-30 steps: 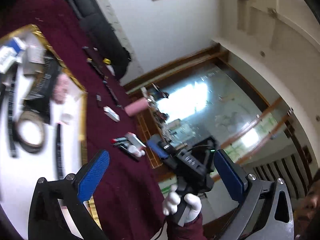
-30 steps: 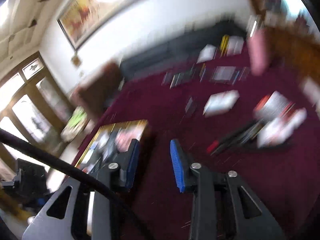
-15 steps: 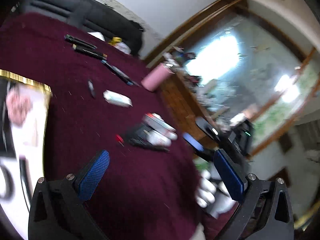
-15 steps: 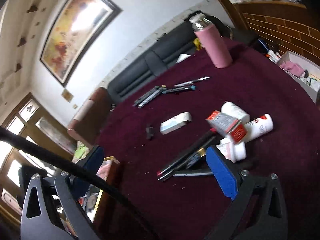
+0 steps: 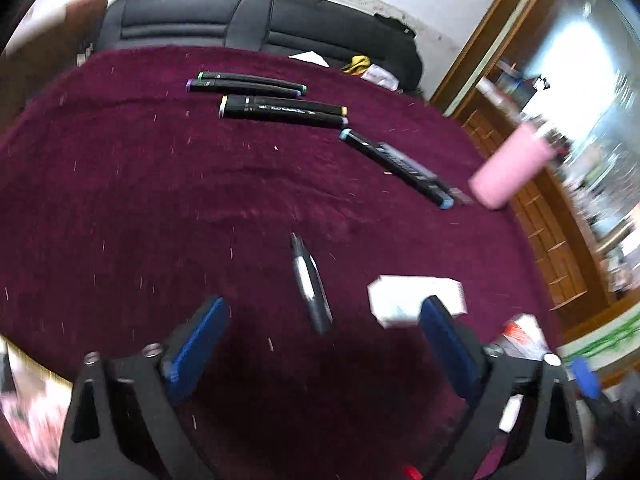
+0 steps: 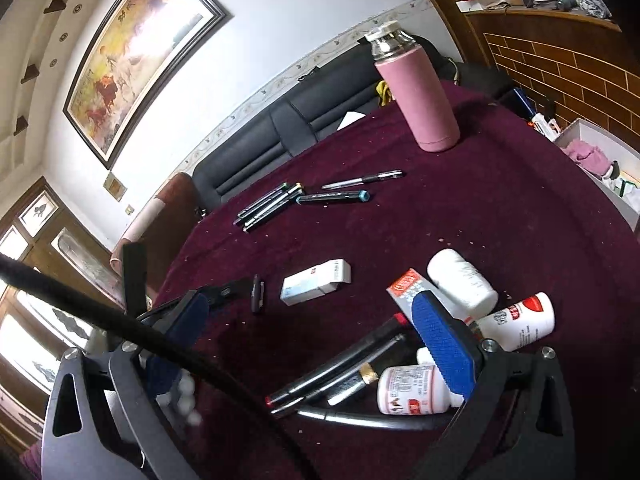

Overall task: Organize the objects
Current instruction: 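Move the left gripper back and grasp the blue-labelled black marker, then carry the marker toward the tray with the left gripper while the right grasps the white box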

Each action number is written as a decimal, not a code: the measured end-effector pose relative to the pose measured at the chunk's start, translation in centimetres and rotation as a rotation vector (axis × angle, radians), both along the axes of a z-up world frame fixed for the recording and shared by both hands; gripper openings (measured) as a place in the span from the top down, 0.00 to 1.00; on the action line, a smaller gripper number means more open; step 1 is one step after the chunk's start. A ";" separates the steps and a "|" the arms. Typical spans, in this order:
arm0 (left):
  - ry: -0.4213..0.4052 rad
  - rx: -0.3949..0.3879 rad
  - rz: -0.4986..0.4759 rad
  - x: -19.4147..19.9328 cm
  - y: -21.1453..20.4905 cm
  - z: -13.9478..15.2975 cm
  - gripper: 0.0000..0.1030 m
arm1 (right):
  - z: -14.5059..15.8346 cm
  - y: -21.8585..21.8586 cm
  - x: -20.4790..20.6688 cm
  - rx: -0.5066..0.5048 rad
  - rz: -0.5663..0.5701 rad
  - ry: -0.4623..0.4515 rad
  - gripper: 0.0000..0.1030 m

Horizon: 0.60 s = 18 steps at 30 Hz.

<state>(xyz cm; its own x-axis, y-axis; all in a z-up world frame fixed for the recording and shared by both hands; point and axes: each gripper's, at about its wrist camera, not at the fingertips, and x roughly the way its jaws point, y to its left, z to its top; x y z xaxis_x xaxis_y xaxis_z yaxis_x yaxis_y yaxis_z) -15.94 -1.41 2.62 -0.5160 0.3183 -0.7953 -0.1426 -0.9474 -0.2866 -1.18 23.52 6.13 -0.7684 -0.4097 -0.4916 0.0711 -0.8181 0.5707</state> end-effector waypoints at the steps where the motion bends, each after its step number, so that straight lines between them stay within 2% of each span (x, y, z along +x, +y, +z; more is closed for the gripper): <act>1: -0.001 -0.021 -0.013 -0.6 0.5 -0.4 0.25 | -0.1 0.2 0.0 -0.001 -0.006 -0.005 0.00; 2: -0.007 -0.051 -0.033 -1.3 1.3 -0.9 0.33 | -0.2 0.4 0.0 -0.006 -0.011 -0.010 0.00; 4: -0.012 -0.162 -0.068 -1.9 3.2 -1.8 0.42 | -0.5 0.7 -0.1 -0.013 -0.018 -0.019 0.00; 6: 0.035 -0.316 -0.100 -1.3 5.3 -2.2 0.41 | -0.7 0.8 -0.1 -0.002 -0.022 -0.027 0.00; 7: 0.064 -0.322 -0.147 -1.0 5.7 -2.1 0.61 | -0.9 0.7 -0.1 0.008 -0.024 -0.034 0.00; 8: 0.075 -0.322 -0.188 -0.6 5.8 -1.9 0.85 | -1.0 0.6 -0.1 0.016 -0.025 -0.037 0.00; 9: 0.059 -0.305 -0.194 -0.4 5.4 -1.8 0.89 | -1.1 0.5 0.1 0.028 -0.029 -0.032 0.00; 13: 0.034 -0.212 -0.182 1.3 2.9 -0.8 0.89 | -0.7 0.2 0.2 0.042 -0.042 -0.045 0.00; 18: 0.038 -0.015 -0.230 5.4 -0.3 2.3 0.89 | 1.7 -1.0 -0.1 0.039 -0.007 -0.051 0.00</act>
<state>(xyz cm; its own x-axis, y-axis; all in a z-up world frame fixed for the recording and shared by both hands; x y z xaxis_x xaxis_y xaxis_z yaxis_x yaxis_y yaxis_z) -10.58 -1.71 4.91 -0.4607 0.4193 -0.7823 -0.3652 -0.8929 -0.2635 -1.29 22.55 7.85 -0.7445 -0.3847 -0.5456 0.0372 -0.8399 0.5415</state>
